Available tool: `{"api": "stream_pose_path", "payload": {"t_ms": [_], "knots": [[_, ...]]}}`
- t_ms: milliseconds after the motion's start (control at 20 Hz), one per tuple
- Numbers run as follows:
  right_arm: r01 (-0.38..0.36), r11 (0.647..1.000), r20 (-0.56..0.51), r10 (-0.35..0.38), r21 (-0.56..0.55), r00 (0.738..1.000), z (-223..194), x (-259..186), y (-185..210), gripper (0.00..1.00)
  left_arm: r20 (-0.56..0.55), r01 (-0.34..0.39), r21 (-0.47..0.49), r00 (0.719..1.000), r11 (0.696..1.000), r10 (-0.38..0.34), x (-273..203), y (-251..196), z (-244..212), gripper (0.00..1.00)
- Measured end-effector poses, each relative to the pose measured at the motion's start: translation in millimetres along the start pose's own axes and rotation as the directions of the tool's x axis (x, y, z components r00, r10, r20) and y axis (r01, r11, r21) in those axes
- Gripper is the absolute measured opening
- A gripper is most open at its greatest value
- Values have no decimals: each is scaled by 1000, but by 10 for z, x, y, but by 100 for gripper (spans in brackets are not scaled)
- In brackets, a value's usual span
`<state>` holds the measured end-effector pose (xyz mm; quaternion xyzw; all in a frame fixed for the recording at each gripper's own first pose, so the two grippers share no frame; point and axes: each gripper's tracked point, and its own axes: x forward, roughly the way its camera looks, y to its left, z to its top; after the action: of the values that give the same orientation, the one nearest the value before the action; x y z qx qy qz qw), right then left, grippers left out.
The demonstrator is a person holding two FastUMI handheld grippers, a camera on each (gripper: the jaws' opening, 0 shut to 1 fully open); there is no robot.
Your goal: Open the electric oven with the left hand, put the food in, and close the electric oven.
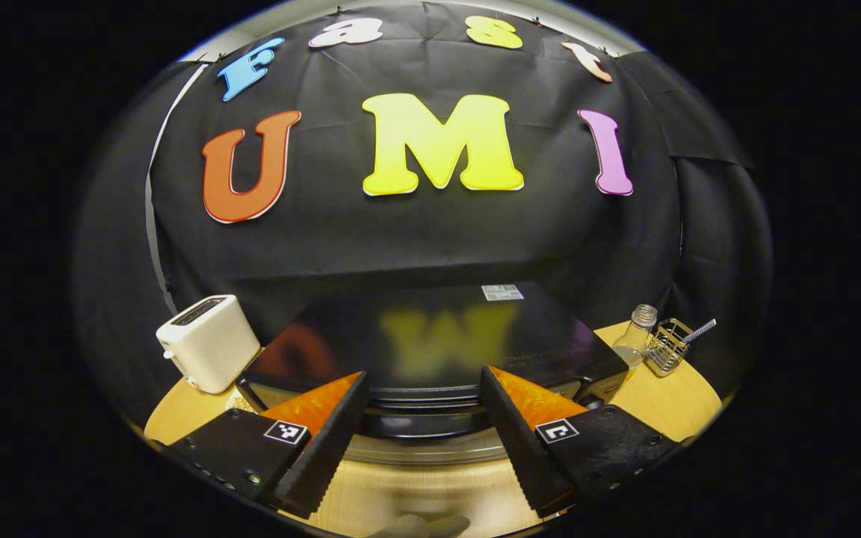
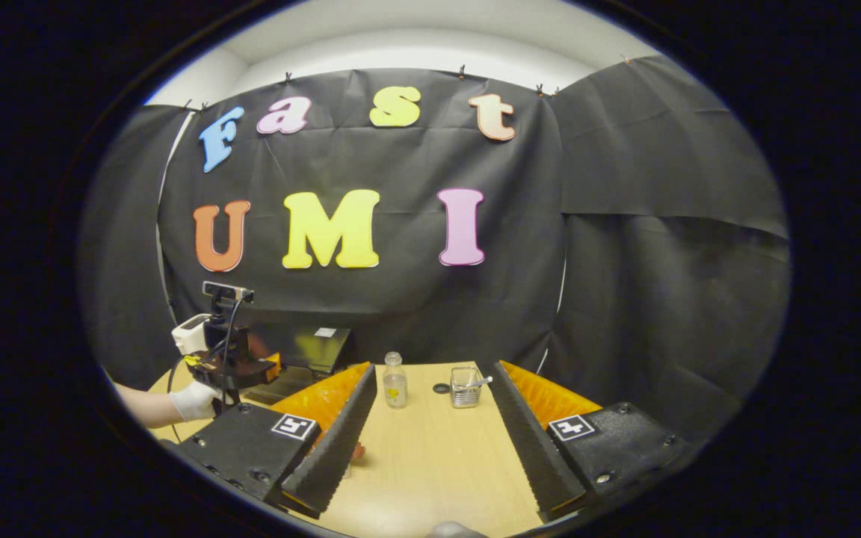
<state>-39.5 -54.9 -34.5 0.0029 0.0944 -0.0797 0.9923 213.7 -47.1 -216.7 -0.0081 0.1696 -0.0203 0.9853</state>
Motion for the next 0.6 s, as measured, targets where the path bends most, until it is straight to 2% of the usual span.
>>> {"api": "stream_pose_path", "payload": {"t_ms": [600], "knots": [[-26,1000,-11,26,14,1000,-93,-144,74,98,-36,16,17,999,1000,-15,-373,9,-210,97]]}}
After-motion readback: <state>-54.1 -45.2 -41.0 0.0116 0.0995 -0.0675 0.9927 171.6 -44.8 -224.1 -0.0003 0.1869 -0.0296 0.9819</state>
